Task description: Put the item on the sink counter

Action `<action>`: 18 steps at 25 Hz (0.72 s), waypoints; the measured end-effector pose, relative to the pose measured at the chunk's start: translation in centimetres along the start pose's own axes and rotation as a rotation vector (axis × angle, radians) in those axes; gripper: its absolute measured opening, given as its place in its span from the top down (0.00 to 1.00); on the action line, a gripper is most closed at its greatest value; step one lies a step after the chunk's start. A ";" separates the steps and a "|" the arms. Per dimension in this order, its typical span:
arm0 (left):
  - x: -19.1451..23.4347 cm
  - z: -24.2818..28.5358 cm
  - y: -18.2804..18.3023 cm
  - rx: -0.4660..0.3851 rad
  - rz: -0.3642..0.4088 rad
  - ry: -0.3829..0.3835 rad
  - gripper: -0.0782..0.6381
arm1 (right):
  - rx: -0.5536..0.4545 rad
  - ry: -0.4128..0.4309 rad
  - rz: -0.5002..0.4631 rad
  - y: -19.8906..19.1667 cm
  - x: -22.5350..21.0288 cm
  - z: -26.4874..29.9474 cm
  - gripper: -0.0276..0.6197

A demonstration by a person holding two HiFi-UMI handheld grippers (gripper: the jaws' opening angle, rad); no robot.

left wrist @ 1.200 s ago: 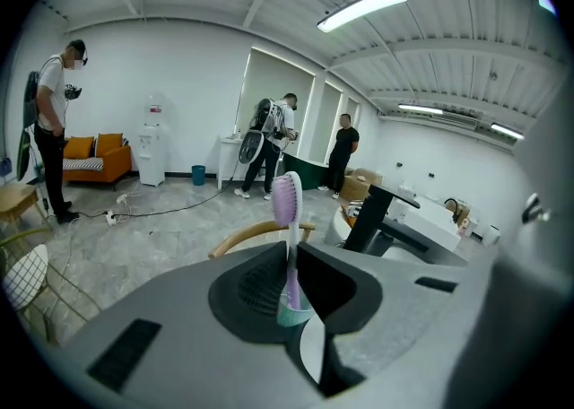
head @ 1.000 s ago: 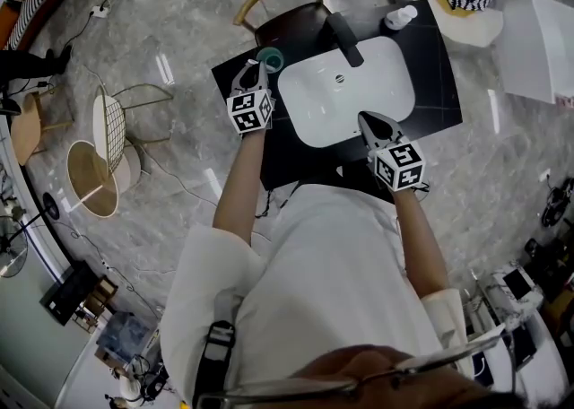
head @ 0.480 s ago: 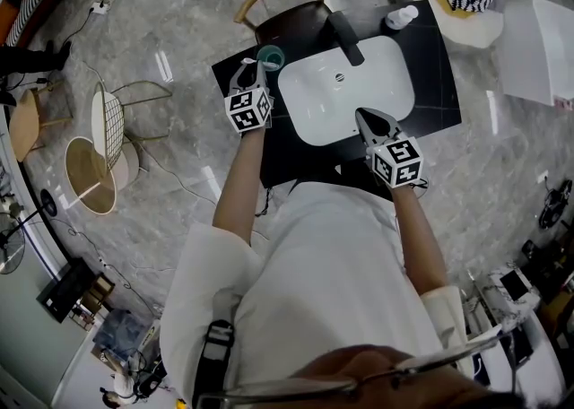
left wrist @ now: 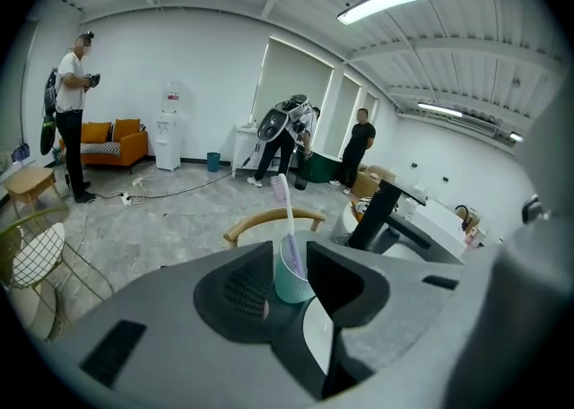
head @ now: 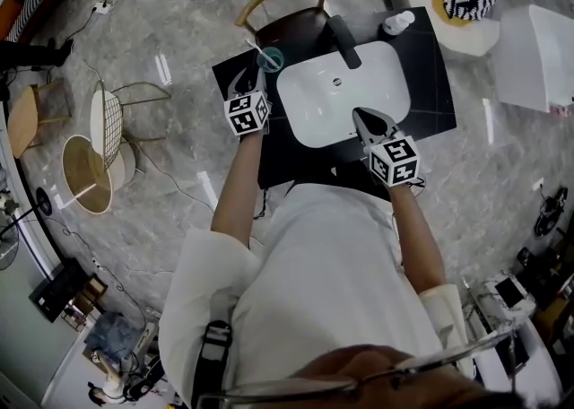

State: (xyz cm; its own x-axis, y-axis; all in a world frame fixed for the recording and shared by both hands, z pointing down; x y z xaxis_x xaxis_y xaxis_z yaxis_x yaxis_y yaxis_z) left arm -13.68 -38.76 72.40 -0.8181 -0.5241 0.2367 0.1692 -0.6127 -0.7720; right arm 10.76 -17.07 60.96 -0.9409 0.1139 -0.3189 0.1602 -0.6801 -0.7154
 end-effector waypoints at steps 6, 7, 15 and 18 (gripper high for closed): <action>-0.4 -1.6 0.4 -0.023 0.001 0.001 0.75 | -0.011 0.007 -0.031 0.8 -0.1 -0.5 0.95; -0.5 -1.9 0.4 -0.026 0.002 -0.002 0.75 | -0.013 0.010 -0.039 0.9 0.0 -0.5 0.95; -2.1 -5.5 0.1 -0.003 0.014 0.020 0.75 | -0.038 0.009 -0.059 1.9 1.0 -1.7 0.95; -3.0 -7.6 0.3 -0.023 0.013 0.024 0.75 | -0.046 0.009 -0.067 2.8 1.5 -2.8 0.95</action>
State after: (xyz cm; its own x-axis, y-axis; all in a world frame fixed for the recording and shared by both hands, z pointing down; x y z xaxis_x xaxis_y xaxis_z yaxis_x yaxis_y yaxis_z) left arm -15.37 -32.93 66.99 -0.8287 -0.5176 0.2129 0.1675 -0.5923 -0.7882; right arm 10.66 -16.81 56.75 -0.9472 0.1649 -0.2750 0.1108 -0.6364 -0.7633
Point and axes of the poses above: the fingertips, and each gripper's own axes: z forward along the fingers, x to its left, y out of its top, the point moved 8 cm from there along -z, backward along the fingers, and after that the axes turned 1 degree about x, right-handed, at the moved point
